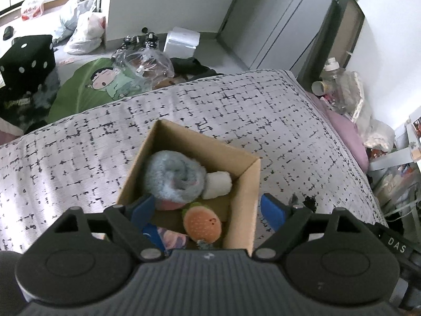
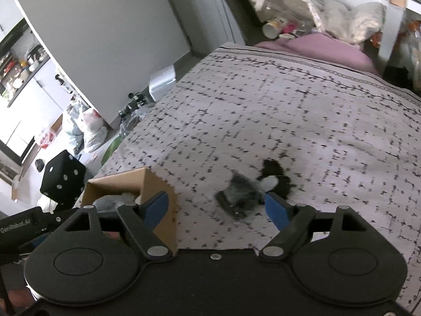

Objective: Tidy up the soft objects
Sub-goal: 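Reach the left tool to the black plastic bag while the right tool reaches the black-and-white plush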

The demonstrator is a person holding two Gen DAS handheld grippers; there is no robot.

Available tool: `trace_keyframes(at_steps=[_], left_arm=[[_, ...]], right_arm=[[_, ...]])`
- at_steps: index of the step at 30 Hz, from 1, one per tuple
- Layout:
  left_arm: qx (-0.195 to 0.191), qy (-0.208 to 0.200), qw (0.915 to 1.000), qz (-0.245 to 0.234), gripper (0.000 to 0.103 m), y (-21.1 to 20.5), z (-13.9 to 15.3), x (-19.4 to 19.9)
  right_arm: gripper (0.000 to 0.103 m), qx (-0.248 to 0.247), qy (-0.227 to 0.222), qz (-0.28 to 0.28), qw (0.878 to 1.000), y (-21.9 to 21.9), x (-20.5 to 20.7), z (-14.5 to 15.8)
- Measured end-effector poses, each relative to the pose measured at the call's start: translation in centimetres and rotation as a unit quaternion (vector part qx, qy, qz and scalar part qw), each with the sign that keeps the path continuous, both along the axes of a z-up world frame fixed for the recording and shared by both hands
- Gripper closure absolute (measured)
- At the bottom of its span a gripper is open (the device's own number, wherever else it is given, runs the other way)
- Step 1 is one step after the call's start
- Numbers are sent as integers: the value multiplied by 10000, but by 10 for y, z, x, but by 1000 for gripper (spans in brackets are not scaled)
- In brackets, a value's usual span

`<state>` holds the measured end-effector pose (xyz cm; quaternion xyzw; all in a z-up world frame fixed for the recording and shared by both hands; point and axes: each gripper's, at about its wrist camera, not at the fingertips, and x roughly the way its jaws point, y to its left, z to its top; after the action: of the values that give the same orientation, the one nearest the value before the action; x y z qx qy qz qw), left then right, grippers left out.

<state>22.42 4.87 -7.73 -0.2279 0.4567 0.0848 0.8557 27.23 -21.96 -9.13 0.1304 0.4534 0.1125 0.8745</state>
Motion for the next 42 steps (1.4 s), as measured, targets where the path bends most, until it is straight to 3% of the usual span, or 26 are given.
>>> trace_keyframes(at_steps=[16,23,42], left_arm=[[355,20,9979,-550,17,-70,3,25],[552,10,9954,-789,17,-100,1,39],[651,513,9909,-1058,17,-157,-51,100]], right_arm=[[24,273,66,-352,9990,-60,2,-23],[42,670,306,-643,9952,-81,7,-50],[65,1260,842,-702,9860,-91,42,-99]])
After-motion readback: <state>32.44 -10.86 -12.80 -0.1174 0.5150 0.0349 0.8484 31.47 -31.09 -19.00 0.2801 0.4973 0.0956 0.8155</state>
